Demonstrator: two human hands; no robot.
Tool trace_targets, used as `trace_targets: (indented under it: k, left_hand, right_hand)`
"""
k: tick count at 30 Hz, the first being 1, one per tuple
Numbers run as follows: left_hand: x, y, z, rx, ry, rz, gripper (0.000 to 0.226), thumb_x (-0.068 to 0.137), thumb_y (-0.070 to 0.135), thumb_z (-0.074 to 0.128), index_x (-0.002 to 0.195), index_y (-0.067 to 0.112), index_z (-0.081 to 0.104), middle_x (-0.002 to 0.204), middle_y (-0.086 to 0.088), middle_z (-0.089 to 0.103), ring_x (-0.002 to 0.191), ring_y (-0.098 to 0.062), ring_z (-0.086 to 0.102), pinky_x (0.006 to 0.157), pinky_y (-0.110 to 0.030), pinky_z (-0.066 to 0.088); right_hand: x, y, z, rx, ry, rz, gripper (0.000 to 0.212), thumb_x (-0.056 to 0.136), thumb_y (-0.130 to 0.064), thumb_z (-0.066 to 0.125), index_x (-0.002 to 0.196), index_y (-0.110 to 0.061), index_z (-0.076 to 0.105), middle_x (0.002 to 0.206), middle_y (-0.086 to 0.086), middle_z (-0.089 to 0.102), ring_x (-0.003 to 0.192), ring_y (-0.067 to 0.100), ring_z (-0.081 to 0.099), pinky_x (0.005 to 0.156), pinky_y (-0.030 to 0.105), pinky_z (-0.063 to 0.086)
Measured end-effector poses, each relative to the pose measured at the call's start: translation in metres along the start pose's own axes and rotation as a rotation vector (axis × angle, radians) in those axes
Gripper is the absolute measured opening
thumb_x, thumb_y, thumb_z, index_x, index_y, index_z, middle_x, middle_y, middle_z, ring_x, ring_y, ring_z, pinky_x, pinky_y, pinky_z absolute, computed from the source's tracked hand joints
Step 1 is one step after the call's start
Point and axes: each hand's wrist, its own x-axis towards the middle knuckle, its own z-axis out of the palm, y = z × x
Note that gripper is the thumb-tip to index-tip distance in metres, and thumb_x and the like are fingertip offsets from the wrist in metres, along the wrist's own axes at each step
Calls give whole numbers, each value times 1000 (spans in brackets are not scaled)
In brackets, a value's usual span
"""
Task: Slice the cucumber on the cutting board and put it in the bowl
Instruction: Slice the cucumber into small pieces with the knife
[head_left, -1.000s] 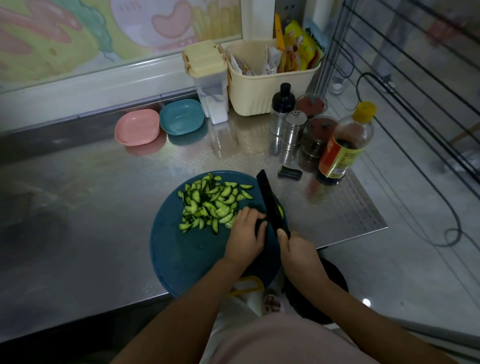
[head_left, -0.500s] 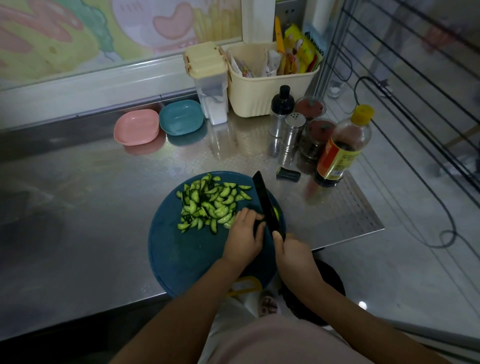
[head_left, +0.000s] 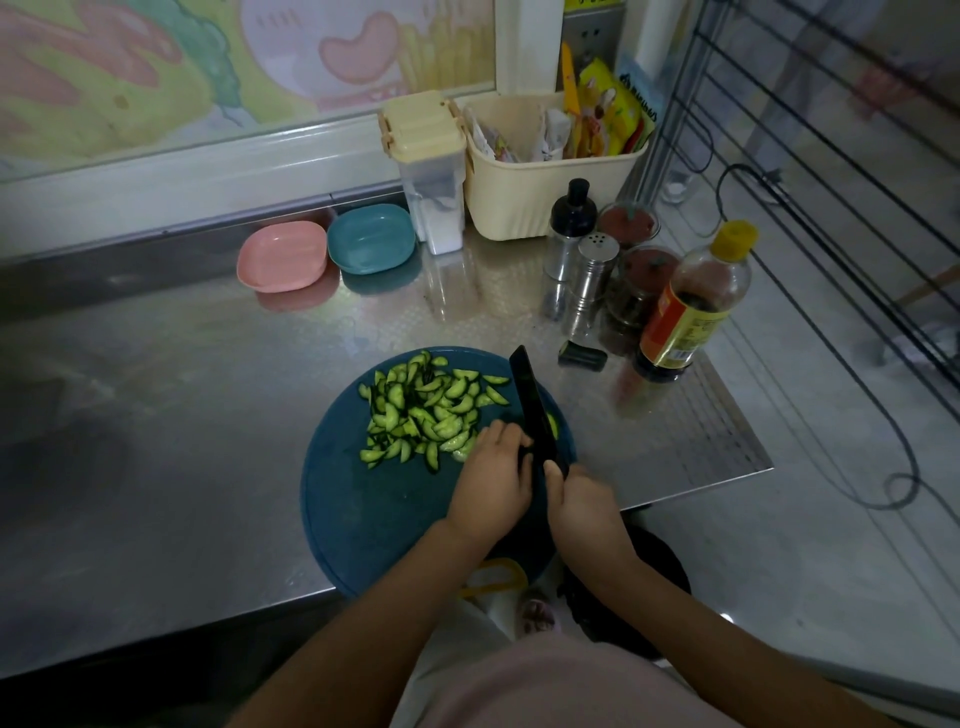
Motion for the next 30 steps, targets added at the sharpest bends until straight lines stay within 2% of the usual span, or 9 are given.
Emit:
trace_targets:
  k: [4, 7, 10, 12, 18, 20, 24, 27, 30]
  left_hand:
    - [4, 4, -18, 64, -3, 74, 8, 85, 9, 57, 91, 4, 61, 92, -11, 57, 85, -24, 54, 72, -33, 48]
    - [27, -5, -30, 115, 70, 137, 22, 87, 14, 59, 106, 5, 63, 104, -11, 60, 99, -23, 52, 83, -27, 43]
    - [57, -19, -35, 212, -89, 108, 42, 88, 18, 58, 127, 4, 53, 123, -13, 55, 118, -27, 44, 104, -27, 28]
    - [69, -24, -33, 278, -170, 70, 45, 88, 24, 58, 129, 6, 50, 125, -13, 53, 119, -27, 42, 105, -29, 26]
    - [74, -37, -38, 325, -150, 123, 22, 84, 13, 59, 104, 4, 61, 101, -15, 57, 100, -33, 51, 93, -39, 40]
    - [72, -42, -41, 338, -146, 170, 16, 80, 7, 60, 95, 3, 63, 92, -17, 59, 91, -35, 54, 94, -38, 38]
    - [61, -55, -52, 366, -136, 248, 13, 67, -1, 70, 78, 5, 66, 73, -14, 61, 73, -34, 57, 75, -28, 32]
    - [52, -58, -57, 347, -83, 278, 13, 71, 2, 71, 84, 5, 69, 82, -12, 65, 82, -31, 60, 91, -29, 34]
    - [34, -42, -57, 302, 5, 340, 22, 77, 14, 69, 97, 4, 68, 98, -10, 63, 98, -22, 52, 98, -32, 36]
  right_hand:
    - [1, 5, 3, -22, -42, 19, 51, 102, -38, 23, 87, -2, 55, 69, 8, 57, 45, 2, 29, 39, 22, 25]
    - [3, 5, 0, 50, -74, 24, 40, 102, -35, 28, 82, -7, 48, 78, 16, 63, 60, 24, 56, 50, 24, 28]
    - [1, 1, -4, 96, -128, 83, 32, 102, -32, 33, 82, -9, 43, 77, 12, 61, 63, 23, 51, 52, 23, 28]
    - [1, 0, -6, 84, -139, 84, 33, 102, -33, 32, 83, -9, 44, 69, 4, 53, 61, 19, 45, 48, 23, 25]
    - [-5, -2, -4, 0, -90, 1, 30, 101, -31, 36, 79, -12, 42, 58, 2, 47, 56, 24, 52, 39, 19, 17]
    - [-7, -2, -3, -25, -130, 17, 43, 102, -39, 23, 81, -10, 46, 54, -6, 32, 50, 20, 47, 40, 21, 15]
    - [-3, -2, -8, 106, -293, 99, 34, 102, -37, 27, 72, -23, 34, 69, 1, 44, 84, 32, 59, 52, 24, 29]
    - [-3, -3, -11, 131, -333, 113, 34, 101, -35, 29, 71, -21, 35, 89, 15, 57, 91, 34, 58, 67, 28, 33]
    - [-5, 2, -8, 21, -204, 5, 41, 99, -44, 21, 84, -12, 42, 63, -2, 41, 62, 21, 53, 51, 21, 25]
